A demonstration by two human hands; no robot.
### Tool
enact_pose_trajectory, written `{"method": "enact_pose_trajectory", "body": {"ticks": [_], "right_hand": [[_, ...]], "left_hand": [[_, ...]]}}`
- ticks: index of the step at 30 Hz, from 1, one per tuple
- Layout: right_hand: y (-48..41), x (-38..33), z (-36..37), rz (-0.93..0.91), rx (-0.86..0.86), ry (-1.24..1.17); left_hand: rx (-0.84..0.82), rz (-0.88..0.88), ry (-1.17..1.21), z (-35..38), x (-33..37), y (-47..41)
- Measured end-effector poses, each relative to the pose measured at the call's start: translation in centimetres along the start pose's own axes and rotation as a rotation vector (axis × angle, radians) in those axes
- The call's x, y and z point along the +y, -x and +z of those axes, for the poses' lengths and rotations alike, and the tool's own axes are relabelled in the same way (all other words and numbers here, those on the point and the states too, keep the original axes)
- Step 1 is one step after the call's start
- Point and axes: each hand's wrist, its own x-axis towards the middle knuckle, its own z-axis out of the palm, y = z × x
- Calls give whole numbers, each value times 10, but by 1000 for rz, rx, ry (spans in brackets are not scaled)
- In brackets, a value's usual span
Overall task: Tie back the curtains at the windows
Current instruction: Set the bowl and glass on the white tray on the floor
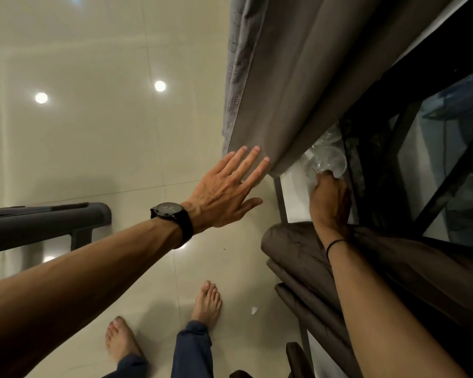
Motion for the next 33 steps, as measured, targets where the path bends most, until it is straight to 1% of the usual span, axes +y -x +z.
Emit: {"method": "enact_pose_trajectory", "body": {"ticks": [5,9,12,14,17,21,23,26,29,33], "right_hand": [[43,-27,-7,-116,-23,9],[95,-64,-16,-292,27,-21],[140,-111,-35,-422,24,-88],[163,-150,-48,-533,32,-137],[188,-221,-64,-702,44,-146],[235,-334,-87,-958,67,-185],[264,-381,-95,-1087,56,-235],[316,-440,-103,-1278,51,-315],[362,-486,-97,-1400,33,-339],[409,-536,-75,-1455,17,-299]], "left_hand": [[11,-73,22,-22,-22,32],[61,-167,35,-51,-44,79],[107,-256,29,-75,-66,126],[132,-318,21,-93,-86,163],[174,-424,-8,-124,-123,223],[252,-639,-31,-172,-174,319],[295,-730,-26,-191,-190,368],[318,-876,-45,-208,-205,451],[311,-1003,-58,-210,-212,527],[278,-1130,-49,-195,-218,602]]}}
